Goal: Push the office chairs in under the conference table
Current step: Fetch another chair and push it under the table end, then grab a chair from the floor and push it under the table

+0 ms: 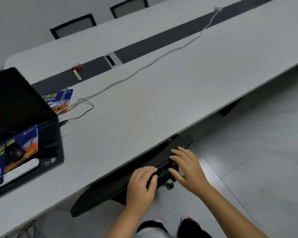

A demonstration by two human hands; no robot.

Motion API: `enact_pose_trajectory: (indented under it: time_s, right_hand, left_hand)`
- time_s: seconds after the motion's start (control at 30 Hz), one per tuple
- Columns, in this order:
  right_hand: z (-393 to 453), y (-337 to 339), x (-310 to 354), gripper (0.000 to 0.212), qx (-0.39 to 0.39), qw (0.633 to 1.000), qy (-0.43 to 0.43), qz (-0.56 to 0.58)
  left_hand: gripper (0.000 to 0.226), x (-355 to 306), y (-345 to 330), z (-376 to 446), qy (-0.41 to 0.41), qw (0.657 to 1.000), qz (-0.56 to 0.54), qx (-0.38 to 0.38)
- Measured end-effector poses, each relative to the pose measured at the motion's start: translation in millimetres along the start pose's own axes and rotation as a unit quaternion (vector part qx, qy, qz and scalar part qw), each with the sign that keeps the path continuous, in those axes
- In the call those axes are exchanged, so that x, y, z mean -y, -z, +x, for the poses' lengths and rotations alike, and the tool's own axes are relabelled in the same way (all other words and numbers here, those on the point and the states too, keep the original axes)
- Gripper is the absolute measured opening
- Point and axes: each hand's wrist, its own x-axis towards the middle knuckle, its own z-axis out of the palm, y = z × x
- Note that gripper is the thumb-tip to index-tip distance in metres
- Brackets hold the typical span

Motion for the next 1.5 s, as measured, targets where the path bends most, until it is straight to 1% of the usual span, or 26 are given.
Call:
enact_pose_trajectory:
  time_s: [0.03, 0.07, 0.13, 0.17, 0.23, 0.3, 0.37, 0.4, 0.43, 0.47, 0.5, 0.53, 0.6, 0.7, 0.77, 0.8, 0.9, 0.97, 1.0, 1.07, 1.13, 1.2, 1.3, 1.4, 1.47, 1.5]
  right_hand:
    - [-14, 3, -2, 0.044, -0.003, 0.999, -0.043, 0.0]
    - [-29, 9, -2, 0.05, 0.002, 0.995, -0.1, 0.017]
    - [-64, 23, 1, 0.08, -0.026, 0.97, -0.235, 0.063]
    - [-86, 28, 7, 0.089, -0.042, 0.948, -0.305, 0.081]
    - [-133, 33, 25, 0.089, -0.067, 0.899, -0.424, 0.089]
    - [-184, 30, 53, 0.078, -0.099, 0.839, -0.522, 0.117]
    - [-235, 24, 89, 0.069, -0.146, 0.77, -0.603, 0.147]
    - [-259, 20, 110, 0.078, -0.173, 0.738, -0.633, 0.158]
    - [-281, 16, 133, 0.092, -0.202, 0.709, -0.656, 0.162]
    - [-301, 11, 157, 0.099, -0.233, 0.673, -0.682, 0.168]
    - [-319, 7, 181, 0.094, -0.273, 0.634, -0.704, 0.167]
    - [-336, 0, 205, 0.082, -0.318, 0.6, -0.716, 0.164]
    - [-369, -18, 249, 0.064, -0.417, 0.518, -0.729, 0.166]
    - [-406, -40, 302, 0.057, -0.53, 0.374, -0.744, 0.161]
    - [-432, -43, 327, 0.044, -0.596, 0.304, -0.731, 0.135]
    - [-450, -45, 338, 0.043, -0.617, 0.276, -0.727, 0.119]
    - [-512, -37, 366, 0.051, -0.634, 0.237, -0.732, 0.081]
    - [-560, -31, 386, 0.067, -0.651, 0.218, -0.723, 0.08]
    - [-584, -25, 395, 0.068, -0.658, 0.2, -0.722, 0.071]
    - [-625, -11, 409, 0.058, -0.667, 0.189, -0.718, 0.063]
    - [-659, -2, 418, 0.054, -0.681, 0.18, -0.706, 0.072]
    - [-690, -2, 418, 0.048, -0.698, 0.168, -0.691, 0.081]
    - [-741, -1, 409, 0.069, -0.728, 0.12, -0.67, 0.086]
    - [-803, 29, 393, 0.046, -0.733, 0.088, -0.67, 0.081]
    - [-847, 64, 383, 0.047, -0.743, 0.088, -0.66, 0.067]
    - [-869, 84, 379, 0.05, -0.748, 0.088, -0.657, 0.05]
  left_hand:
    - [0.023, -5, -7, 3, -0.026, 0.999, -0.025, 0.025]
    - [0.02, -7, -14, 4, -0.056, 0.996, -0.042, 0.05]
    - [0.016, -9, -27, 5, -0.12, 0.985, -0.061, 0.107]
    - [0.015, -9, -31, 4, -0.142, 0.975, -0.082, 0.148]
    - [0.025, -9, -41, -2, -0.14, 0.944, -0.15, 0.259]
    - [0.04, -13, -55, -14, -0.105, 0.909, -0.172, 0.365]
    - [0.031, -26, -67, -34, -0.117, 0.869, -0.162, 0.454]
    - [0.025, -36, -72, -46, -0.138, 0.845, -0.162, 0.491]
    - [0.034, -46, -77, -60, -0.156, 0.819, -0.169, 0.525]
    - [0.052, -54, -83, -76, -0.168, 0.793, -0.174, 0.56]
    - [0.068, -64, -86, -91, -0.166, 0.766, -0.169, 0.598]
    - [0.074, -76, -89, -107, -0.164, 0.737, -0.155, 0.637]
    - [0.062, -99, -93, -141, -0.182, 0.68, -0.136, 0.697]
    - [0.038, -133, -103, -200, -0.227, 0.606, -0.107, 0.755]
    - [0.033, -155, -110, -249, -0.255, 0.568, -0.084, 0.778]
    - [0.032, -166, -112, -276, -0.269, 0.553, -0.076, 0.785]
    - [0.028, -203, -115, -363, -0.307, 0.5, -0.061, 0.807]
    - [0.024, -230, -113, -421, -0.338, 0.461, -0.059, 0.818]
    - [0.021, -245, -111, -449, -0.349, 0.45, -0.061, 0.82]
    - [0.018, -271, -109, -497, -0.361, 0.432, -0.07, 0.824]
    - [0.019, -293, -109, -535, -0.361, 0.425, -0.078, 0.827]
    - [0.022, -316, -115, -567, -0.361, 0.43, -0.076, 0.824]
    - [0.021, -353, -133, -611, -0.351, 0.446, -0.071, 0.82]
    - [0.013, -401, -163, -656, -0.342, 0.447, -0.061, 0.824]
    - [0.018, -442, -182, -689, -0.368, 0.43, -0.073, 0.821]
    - [0.023, -465, -189, -707, -0.382, 0.412, -0.078, 0.823]
